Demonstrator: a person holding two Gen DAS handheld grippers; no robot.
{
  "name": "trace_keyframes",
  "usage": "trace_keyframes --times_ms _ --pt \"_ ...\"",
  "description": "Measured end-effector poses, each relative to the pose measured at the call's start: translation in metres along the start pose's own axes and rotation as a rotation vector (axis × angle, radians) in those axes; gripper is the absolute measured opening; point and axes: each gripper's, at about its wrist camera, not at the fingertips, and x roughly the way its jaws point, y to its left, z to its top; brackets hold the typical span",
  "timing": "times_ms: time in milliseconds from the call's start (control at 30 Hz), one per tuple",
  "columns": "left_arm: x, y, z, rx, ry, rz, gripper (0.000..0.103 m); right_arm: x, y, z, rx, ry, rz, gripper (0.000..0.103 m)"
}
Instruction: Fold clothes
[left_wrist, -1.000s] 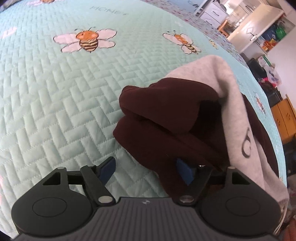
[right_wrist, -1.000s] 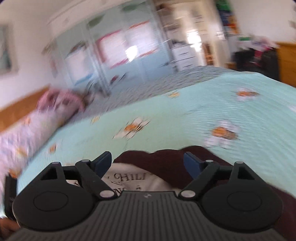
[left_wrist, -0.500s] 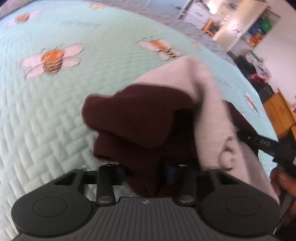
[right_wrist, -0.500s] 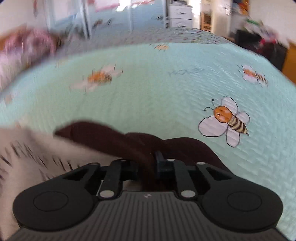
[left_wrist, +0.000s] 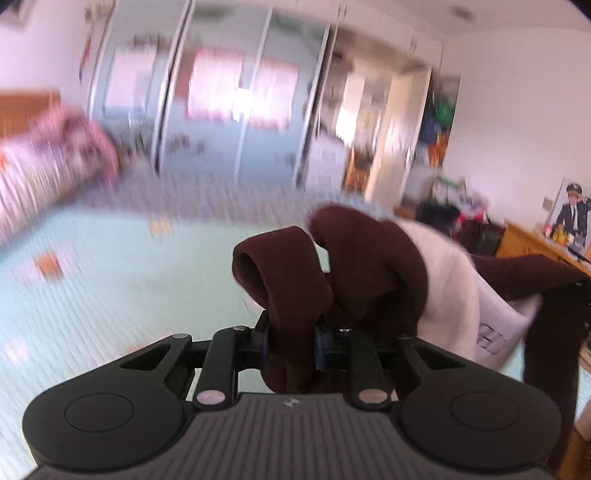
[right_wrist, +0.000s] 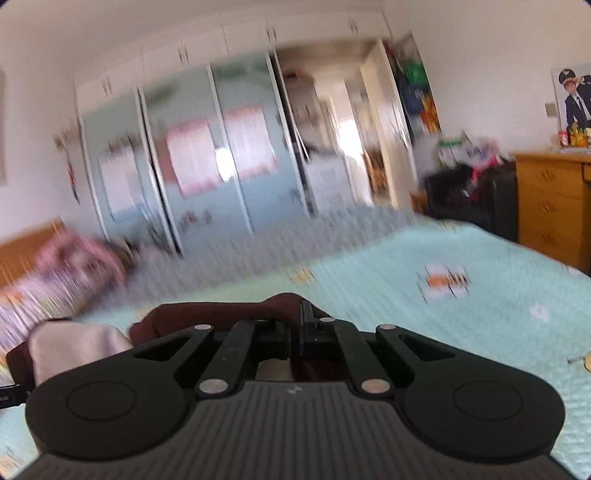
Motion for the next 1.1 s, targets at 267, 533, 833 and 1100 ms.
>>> trace_keyframes --times_ms 267,533,833,1100 --pt "-0.047 0.020 -0.006 0.132 -0.043 0.057 0.024 -0.026 -0.001 -0.014 0.057 -0.018 0.030 0.005" --pt "-0.004 0.068 -0.137 -0.049 0.369 0.118 0.030 -0.019 -0.020 -0.116 0.048 0.311 -0.120 0.017" --pt "-0.045 0.087 -0.156 -0.160 0.385 0.074 0.037 -0.056 -0.009 -0.119 0.036 0.220 -0.086 0.060" --pt "-0.079 0.065 -0.144 -0.142 0.321 0.001 0.043 -0.075 0.025 -0.130 -0.030 0.248 0.117 0.075"
